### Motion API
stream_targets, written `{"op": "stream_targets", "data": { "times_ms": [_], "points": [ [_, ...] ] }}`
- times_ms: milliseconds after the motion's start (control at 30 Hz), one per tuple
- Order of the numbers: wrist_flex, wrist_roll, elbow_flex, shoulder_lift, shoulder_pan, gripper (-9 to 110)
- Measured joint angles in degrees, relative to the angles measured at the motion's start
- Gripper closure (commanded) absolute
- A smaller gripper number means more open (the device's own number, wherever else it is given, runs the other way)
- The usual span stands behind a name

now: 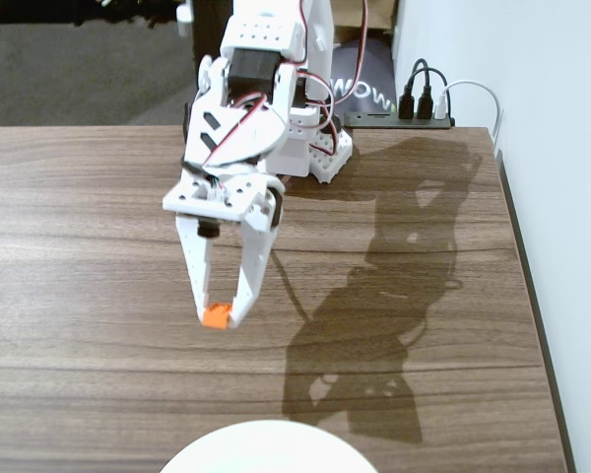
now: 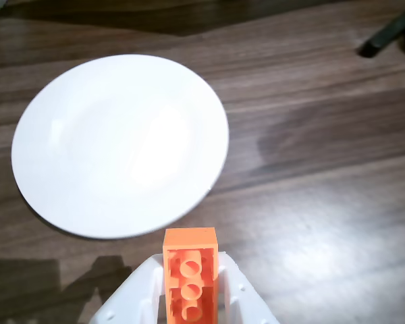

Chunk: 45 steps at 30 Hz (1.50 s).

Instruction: Grasp a lego block and put it on the plate.

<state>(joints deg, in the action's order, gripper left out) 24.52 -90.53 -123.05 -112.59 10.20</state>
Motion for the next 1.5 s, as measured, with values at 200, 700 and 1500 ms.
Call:
{"op": "stream_targets", "data": {
  "times_ms": [200,700,1500],
  "points": [
    [-0.4,2.5,8.8,7.6,-1.5,96],
    [3.4,6.2,30.7,29.9,-4.8,96],
    [16.5,14.7,54.5,52.5,-5.1,95]
  ]
}}
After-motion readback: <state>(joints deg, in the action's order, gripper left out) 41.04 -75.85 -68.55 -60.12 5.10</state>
